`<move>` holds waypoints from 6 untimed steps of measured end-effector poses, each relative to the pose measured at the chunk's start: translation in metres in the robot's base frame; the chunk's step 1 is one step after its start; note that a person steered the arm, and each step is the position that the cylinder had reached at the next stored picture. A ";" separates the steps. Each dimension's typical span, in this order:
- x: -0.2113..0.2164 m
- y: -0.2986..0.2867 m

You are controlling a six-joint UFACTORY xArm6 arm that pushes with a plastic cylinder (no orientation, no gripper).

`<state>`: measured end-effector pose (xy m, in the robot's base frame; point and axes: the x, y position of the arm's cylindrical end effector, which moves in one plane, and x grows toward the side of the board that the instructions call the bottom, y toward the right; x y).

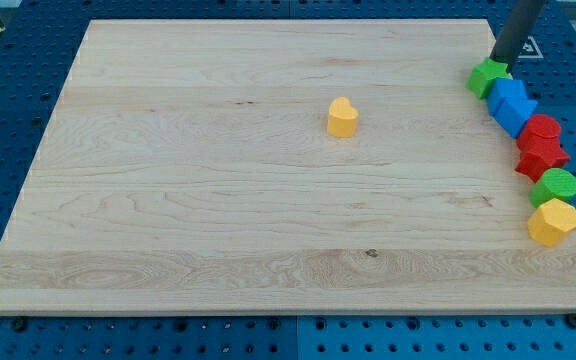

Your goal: Move the green star down a bit

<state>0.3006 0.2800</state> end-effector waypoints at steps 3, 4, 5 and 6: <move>0.027 -0.005; 0.027 -0.005; 0.028 -0.033; 0.028 -0.046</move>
